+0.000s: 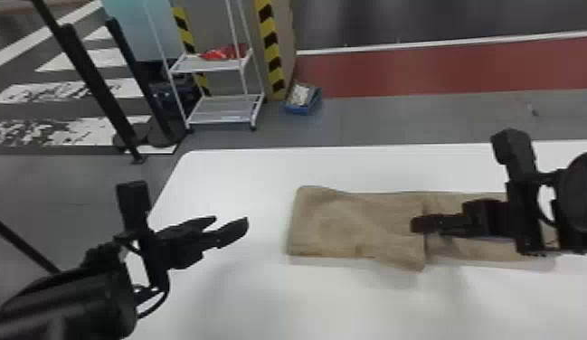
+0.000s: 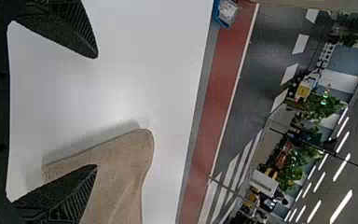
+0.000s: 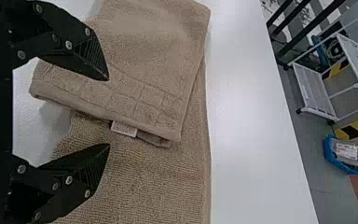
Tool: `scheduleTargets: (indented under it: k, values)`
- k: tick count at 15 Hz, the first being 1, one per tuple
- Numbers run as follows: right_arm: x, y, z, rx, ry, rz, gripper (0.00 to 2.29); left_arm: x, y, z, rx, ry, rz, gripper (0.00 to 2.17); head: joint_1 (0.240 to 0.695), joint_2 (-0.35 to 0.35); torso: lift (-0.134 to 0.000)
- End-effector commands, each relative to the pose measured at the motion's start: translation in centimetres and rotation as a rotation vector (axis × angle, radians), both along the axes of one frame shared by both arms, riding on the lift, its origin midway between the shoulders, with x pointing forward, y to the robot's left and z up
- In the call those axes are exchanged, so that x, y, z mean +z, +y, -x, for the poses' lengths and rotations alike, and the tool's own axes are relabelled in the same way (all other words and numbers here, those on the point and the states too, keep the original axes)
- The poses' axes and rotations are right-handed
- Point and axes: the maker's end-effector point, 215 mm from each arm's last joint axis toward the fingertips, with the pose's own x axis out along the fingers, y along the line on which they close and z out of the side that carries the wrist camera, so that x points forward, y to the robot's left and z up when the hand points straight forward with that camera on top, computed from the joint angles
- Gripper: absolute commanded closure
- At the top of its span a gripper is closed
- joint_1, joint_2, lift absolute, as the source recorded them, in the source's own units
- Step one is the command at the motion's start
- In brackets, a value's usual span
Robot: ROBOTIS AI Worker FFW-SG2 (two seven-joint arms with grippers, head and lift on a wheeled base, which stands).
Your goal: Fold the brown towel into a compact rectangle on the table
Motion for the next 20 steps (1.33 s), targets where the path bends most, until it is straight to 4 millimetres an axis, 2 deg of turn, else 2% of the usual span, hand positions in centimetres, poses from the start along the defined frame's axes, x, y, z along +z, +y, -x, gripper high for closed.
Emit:
scheduleTargets:
  k: [1, 5, 9, 10, 13, 15, 20]
  values:
    - [-0.4, 0.0, 0.3, -0.001, 0.020, 0.004, 0.30, 0.0, -0.5, -0.1, -0.007, 0.000, 0.004, 0.04, 0.695, 0.220, -0.124]
    - [-0.9, 1.2, 1.2, 0.032, 0.029, 0.004, 0.30, 0.0, -0.3, 0.0, -0.007, 0.000, 0.007, 0.04, 0.695, 0.216, -0.124]
    - [2.2, 1.8, 0.6, 0.039, -0.056, -0.018, 0.30, 0.2, 0.1, 0.2, -0.005, -0.006, 0.015, 0.04, 0.695, 0.235, -0.124]
    - [2.3, 1.8, 0.7, 0.041, -0.064, -0.018, 0.30, 0.2, 0.0, 0.2, -0.006, -0.005, 0.017, 0.04, 0.695, 0.238, -0.124]
    - [1.4, 2.9, 2.5, 0.069, -0.060, -0.009, 0.30, 0.0, -0.1, 0.3, -0.009, -0.001, 0.021, 0.04, 0.695, 0.244, -0.124]
    - [1.2, 3.0, 3.1, 0.069, -0.066, 0.004, 0.30, -0.2, 0.1, 0.4, -0.005, 0.002, 0.024, 0.04, 0.695, 0.250, -0.124]
    - [-1.0, 3.6, 5.5, 0.082, -0.028, 0.014, 0.30, -0.5, 0.3, 0.3, 0.000, 0.006, 0.027, 0.04, 0.695, 0.268, -0.124]
